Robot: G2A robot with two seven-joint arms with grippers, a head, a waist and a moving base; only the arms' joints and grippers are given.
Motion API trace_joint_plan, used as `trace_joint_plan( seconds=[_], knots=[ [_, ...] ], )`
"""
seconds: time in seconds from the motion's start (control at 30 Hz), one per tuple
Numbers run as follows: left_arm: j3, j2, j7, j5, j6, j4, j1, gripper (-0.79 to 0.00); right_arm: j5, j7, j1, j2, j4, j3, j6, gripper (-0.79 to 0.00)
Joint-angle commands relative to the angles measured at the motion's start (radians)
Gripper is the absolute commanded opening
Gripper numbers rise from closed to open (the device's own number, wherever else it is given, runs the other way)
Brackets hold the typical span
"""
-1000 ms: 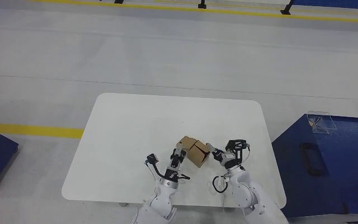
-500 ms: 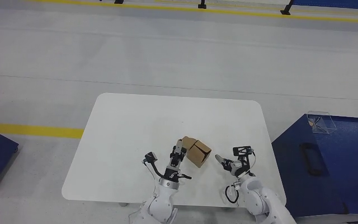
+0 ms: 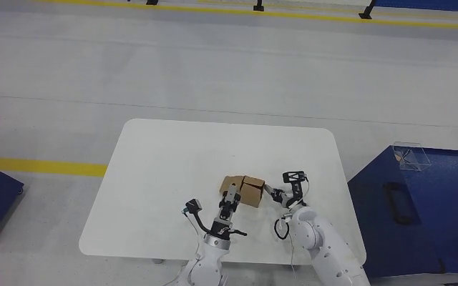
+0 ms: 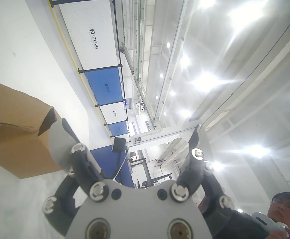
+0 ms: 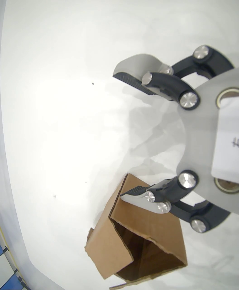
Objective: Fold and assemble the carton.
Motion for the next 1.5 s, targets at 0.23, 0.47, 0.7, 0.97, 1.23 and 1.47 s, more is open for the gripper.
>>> trace_joint_plan(
  seconds=[0.23, 0.47, 0.7, 0.97, 1.23, 1.47],
  knots=[
    [0.015, 0.001, -0.021, -0.002, 0.017, -0.018, 0.022, 0.000, 0.008, -0.007, 0.143, -0.037, 0.150, -0.088, 0.021, 0.000],
    [0.023, 0.005, -0.070, -0.023, 0.036, -0.046, 0.036, 0.000, 0.032, -0.073, 0.188, -0.053, 0.227, -0.101, -0.013, 0.000],
    [0.022, 0.005, -0.070, -0.022, 0.036, -0.049, 0.036, 0.000, 0.078, -0.111, 0.136, -0.041, 0.177, -0.036, -0.054, 0.000],
    [-0.004, 0.012, -0.014, 0.049, 0.068, -0.011, 0.040, 0.000, 0.069, -0.141, 0.006, -0.024, -0.025, 0.013, -0.092, 0.000],
    [0.007, 0.001, 0.009, 0.025, 0.015, 0.167, -0.042, 0.000, 0.008, -0.116, 0.006, -0.032, -0.032, -0.028, -0.051, 0.000],
    [0.025, -0.012, 0.044, 0.008, -0.030, 0.263, -0.094, 0.000, -0.019, -0.127, 0.019, -0.041, -0.004, -0.051, -0.027, 0.000]
  ],
)
